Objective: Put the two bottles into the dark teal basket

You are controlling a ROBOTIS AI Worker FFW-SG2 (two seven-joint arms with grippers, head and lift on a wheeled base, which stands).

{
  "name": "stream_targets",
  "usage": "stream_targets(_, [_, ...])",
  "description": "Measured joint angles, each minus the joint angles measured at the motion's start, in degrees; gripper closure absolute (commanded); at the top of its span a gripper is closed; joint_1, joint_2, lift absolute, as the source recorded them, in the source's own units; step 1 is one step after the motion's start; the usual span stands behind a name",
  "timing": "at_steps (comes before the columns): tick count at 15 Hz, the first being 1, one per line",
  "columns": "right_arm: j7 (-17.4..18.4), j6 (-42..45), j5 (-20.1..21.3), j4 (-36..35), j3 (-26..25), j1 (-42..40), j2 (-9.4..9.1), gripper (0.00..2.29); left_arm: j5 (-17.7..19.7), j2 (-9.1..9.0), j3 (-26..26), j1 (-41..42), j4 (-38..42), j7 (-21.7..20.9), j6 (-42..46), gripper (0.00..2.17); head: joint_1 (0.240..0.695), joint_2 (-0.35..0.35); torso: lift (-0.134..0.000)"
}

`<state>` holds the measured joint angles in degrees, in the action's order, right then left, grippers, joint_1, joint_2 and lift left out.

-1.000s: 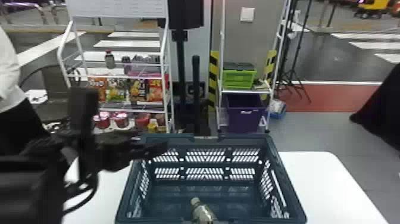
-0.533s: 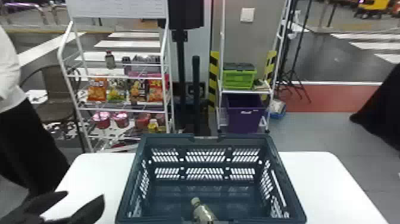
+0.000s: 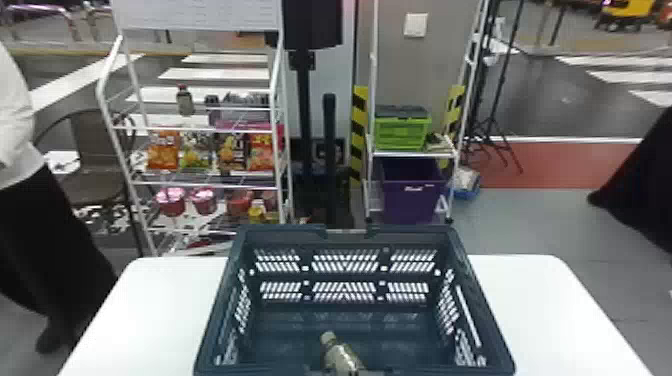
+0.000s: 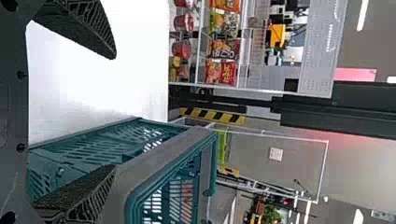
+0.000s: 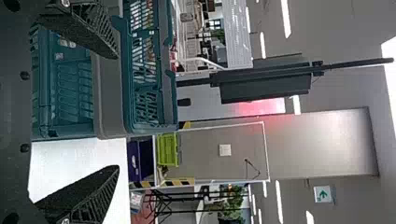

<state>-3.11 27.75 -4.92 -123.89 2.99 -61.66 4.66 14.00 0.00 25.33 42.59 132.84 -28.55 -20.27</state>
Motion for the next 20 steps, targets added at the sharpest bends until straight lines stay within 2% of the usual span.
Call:
stream_targets(3, [-0.5,0.2,0.0,1.1,0.2,0.8,-0.06,0.04,-3.8,0.0,-7.6,5.0,-6.3,7.6,21.6,0.04,0.499,0.0,0.0])
stream_targets(5, [-0.5,0.2,0.0,1.6,0.3,1.4,-0.03,0.04,-6.1,0.0,-11.7,7.8,-8.5,10.4,32.2,0.04,0.499,0.0,0.0])
stream_targets(8, [-0.5,-1.1,0.0,1.6,0.3,1.8,0.37,0.04,-7.1,0.0,-14.1,9.5,-9.6,12.0,35.1,0.04,0.499,0.0,0.0])
stream_targets(11, [-0.5,-3.0,-0.2,1.5,0.3,2.0,1.28,0.04,-9.7,0.0,-15.9,10.3,-11.9,14.3,40.4,0.04,0.499,0.0,0.0])
stream_targets(20, [-0.5,-3.0,-0.5,1.6,0.3,1.3,1.49,0.04,-9.8,0.0,-16.2,11.3,-14.7,15.1,46.4,0.06,0.499,0.0,0.0])
